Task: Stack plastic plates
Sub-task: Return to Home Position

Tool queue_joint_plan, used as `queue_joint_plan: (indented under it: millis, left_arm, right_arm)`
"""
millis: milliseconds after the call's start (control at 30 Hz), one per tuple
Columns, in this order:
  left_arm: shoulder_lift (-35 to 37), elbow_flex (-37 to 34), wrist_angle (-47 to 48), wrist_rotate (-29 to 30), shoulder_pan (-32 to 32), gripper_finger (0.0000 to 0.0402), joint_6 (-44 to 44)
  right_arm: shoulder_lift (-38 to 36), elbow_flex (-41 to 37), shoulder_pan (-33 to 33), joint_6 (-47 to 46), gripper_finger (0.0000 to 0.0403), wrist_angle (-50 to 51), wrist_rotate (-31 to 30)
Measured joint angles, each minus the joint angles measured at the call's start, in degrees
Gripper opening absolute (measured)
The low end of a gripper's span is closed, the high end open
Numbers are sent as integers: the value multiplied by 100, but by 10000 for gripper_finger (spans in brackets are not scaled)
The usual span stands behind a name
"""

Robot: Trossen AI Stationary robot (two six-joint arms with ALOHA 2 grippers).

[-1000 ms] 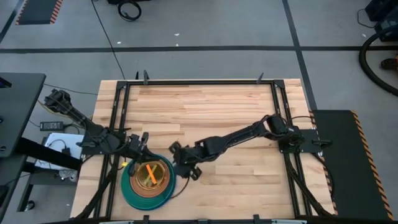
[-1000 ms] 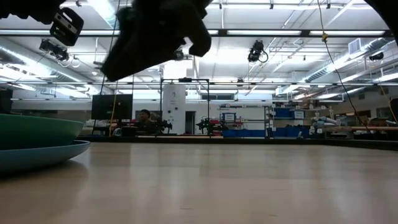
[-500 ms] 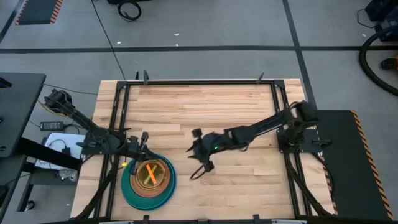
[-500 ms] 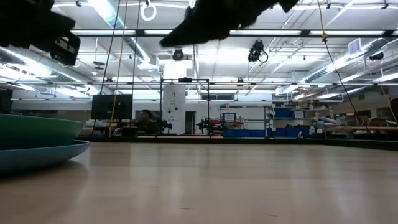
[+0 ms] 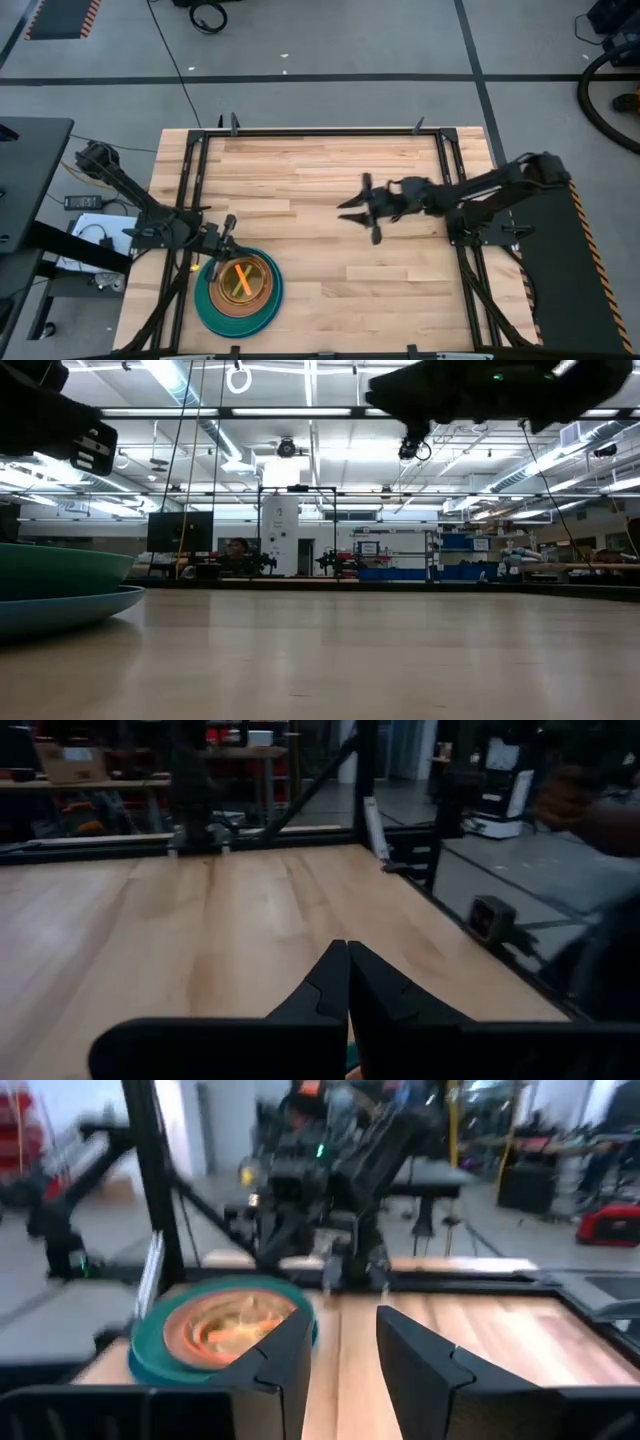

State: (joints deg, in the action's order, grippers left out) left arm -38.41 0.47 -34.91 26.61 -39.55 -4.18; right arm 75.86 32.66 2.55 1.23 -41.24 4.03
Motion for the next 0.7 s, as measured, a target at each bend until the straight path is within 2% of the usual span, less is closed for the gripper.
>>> queue_joint_plan:
  millis: [100, 267, 600, 700]
  left_arm:
    - [170, 0, 50, 214, -28, 7, 46]
    - [661, 0, 554, 228, -87, 6, 146]
    - [2011, -2, 1936, 149, -310, 5, 371]
    - [2434, -2, 2317, 144, -494, 5, 361]
  right_arm:
    - [-481, -596, -83, -283, 125, -512, -186]
    - [-949, -1256, -103, -537, 125, -1158, -423]
    - [-1386, -2107, -103, -1057, 125, -1840, -1026]
    - [-1463, -2422, -98, -1084, 125, -2485, -1046]
